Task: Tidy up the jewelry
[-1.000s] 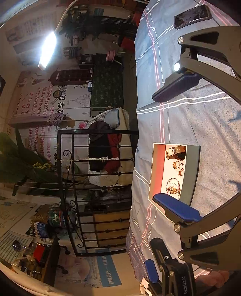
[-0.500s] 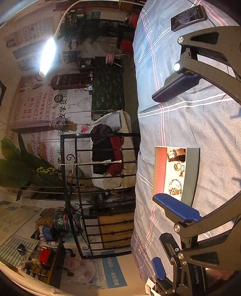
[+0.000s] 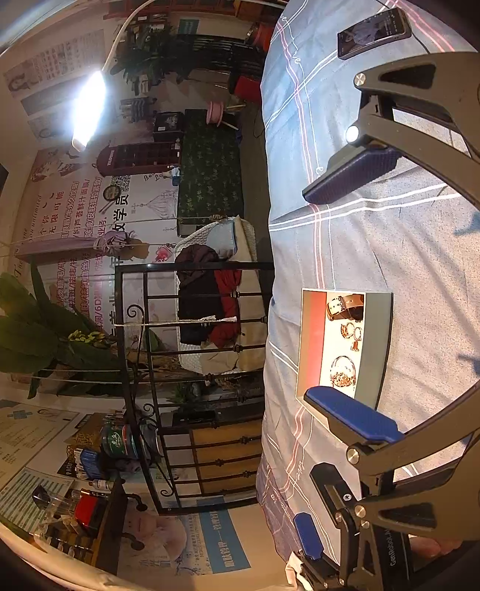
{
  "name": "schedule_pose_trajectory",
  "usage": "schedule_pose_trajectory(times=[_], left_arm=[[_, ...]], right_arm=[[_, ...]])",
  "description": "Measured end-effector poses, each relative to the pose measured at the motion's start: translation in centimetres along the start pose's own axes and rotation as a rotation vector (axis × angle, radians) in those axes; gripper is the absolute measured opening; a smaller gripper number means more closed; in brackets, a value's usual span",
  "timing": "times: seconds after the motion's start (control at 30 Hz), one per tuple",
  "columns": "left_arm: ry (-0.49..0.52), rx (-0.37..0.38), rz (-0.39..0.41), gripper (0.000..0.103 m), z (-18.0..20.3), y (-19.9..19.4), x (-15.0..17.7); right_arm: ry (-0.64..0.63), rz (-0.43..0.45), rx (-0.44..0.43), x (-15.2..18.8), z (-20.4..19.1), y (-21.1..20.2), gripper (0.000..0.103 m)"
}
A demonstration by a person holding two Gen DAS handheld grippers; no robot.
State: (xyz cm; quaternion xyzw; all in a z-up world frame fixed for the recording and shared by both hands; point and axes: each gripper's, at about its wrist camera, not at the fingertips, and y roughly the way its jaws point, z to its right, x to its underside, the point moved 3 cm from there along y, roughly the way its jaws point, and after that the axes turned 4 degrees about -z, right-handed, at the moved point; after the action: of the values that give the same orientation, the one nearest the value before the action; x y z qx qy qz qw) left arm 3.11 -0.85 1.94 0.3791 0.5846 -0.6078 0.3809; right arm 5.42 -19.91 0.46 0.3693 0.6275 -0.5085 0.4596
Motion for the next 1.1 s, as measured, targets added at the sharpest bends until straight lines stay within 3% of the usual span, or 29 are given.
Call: schedule_pose_trajectory(times=[1.1], left_arm=[[0.002, -0.023, -0.004, 0.096, -0.19, 0.01, 0.1]], right_arm=[[0.003, -0.03, 0.004, 0.94, 0.43, 0.62, 0.097]])
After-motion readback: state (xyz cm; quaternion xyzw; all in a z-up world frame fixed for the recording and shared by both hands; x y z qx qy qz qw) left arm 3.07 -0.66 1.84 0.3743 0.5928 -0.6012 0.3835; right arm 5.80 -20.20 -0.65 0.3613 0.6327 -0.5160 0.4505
